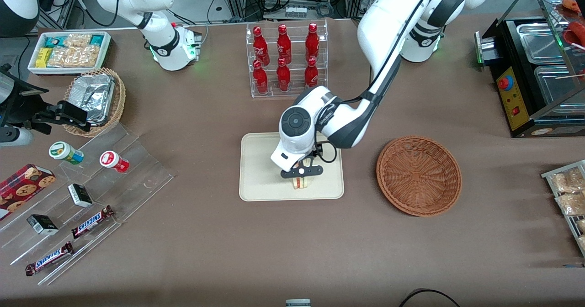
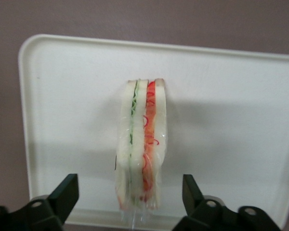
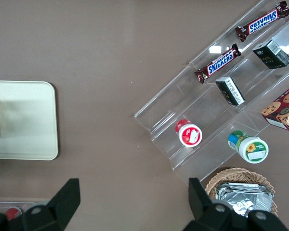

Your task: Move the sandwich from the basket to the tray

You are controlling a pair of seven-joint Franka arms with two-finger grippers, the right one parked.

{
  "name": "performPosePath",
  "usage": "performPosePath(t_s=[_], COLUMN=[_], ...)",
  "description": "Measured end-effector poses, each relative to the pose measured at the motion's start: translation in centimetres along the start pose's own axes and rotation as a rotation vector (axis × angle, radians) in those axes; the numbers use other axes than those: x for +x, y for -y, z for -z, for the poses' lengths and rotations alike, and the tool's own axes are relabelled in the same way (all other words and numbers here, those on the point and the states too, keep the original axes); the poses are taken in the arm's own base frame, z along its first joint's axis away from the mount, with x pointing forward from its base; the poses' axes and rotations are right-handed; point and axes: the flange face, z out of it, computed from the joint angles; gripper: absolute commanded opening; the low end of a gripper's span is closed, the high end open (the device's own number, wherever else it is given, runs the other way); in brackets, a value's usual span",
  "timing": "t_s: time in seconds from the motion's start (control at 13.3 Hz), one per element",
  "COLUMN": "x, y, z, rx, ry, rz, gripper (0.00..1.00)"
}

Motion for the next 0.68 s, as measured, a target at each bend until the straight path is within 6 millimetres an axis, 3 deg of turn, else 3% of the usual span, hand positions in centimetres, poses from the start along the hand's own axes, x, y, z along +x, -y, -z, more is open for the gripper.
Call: performPosePath(t_s=[0.15, 0.38, 0.53, 0.68], x=[0.7, 2.5, 4.7, 6.6], y=[2.2, 10.5, 17.7, 24.6], z=[7.8, 18.5, 22.8, 25.7], rx=[-0.008, 0.036, 0.074, 0.113], ry=[-0.031, -0.044, -0.035, -0.042], rz=[0.07, 0.213, 0.321, 0.388], gripper=[0.99, 0.99, 0.99, 0.99])
